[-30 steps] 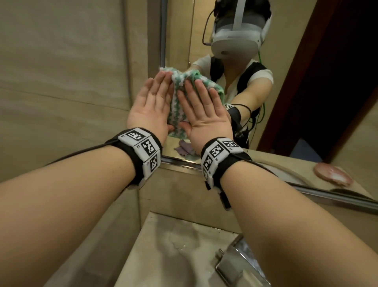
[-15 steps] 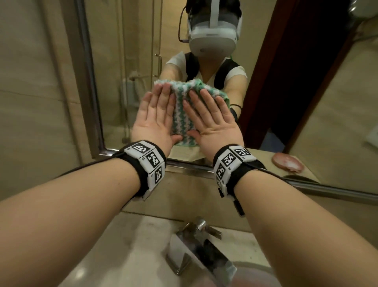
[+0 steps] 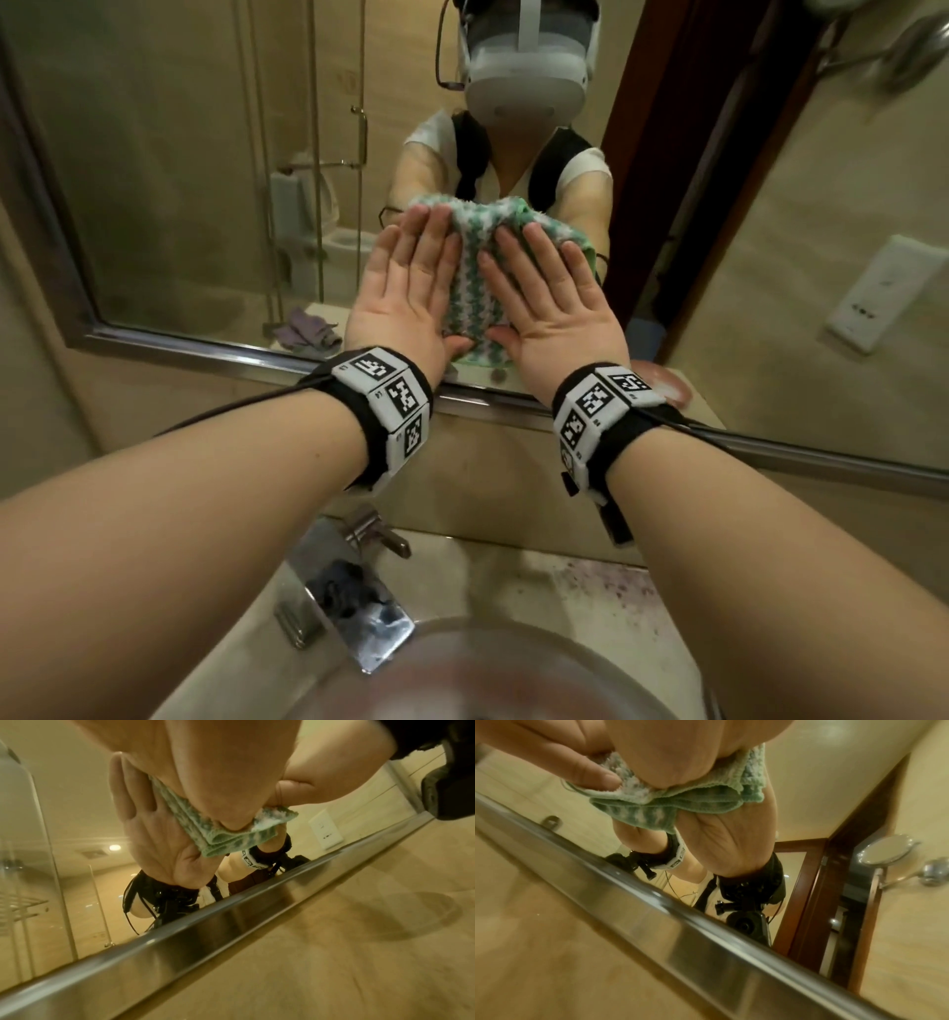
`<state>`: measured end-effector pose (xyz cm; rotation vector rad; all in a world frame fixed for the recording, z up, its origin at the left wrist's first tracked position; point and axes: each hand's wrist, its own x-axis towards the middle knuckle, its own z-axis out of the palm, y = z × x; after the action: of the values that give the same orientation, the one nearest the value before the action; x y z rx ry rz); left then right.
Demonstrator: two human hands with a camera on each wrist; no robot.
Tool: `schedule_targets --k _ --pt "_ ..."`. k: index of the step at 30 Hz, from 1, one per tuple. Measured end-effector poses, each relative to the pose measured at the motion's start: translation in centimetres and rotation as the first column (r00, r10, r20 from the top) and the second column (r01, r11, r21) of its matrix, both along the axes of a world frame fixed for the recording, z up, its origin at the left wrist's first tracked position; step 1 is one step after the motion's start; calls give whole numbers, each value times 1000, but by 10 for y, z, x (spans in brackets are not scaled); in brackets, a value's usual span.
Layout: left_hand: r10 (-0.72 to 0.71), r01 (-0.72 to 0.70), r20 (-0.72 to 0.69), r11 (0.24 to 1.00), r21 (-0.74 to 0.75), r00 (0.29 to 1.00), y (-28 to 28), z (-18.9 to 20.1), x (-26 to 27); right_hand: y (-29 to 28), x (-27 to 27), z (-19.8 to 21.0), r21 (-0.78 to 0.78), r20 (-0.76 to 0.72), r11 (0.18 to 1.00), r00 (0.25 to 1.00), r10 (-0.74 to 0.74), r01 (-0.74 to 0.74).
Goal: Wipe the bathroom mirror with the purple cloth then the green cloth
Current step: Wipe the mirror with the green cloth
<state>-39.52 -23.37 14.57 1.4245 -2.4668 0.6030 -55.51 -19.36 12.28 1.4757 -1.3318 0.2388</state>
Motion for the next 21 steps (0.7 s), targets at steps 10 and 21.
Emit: schedule_targets --k 10,21 --pt "19 -19 50 1000 -11 999 20 -1 -24 29 -29 2 122 -62 983 989 -132 139" --pt "13 18 248 992 -123 969 -19 -1 42 -20 34 -24 61 73 988 986 -148 144"
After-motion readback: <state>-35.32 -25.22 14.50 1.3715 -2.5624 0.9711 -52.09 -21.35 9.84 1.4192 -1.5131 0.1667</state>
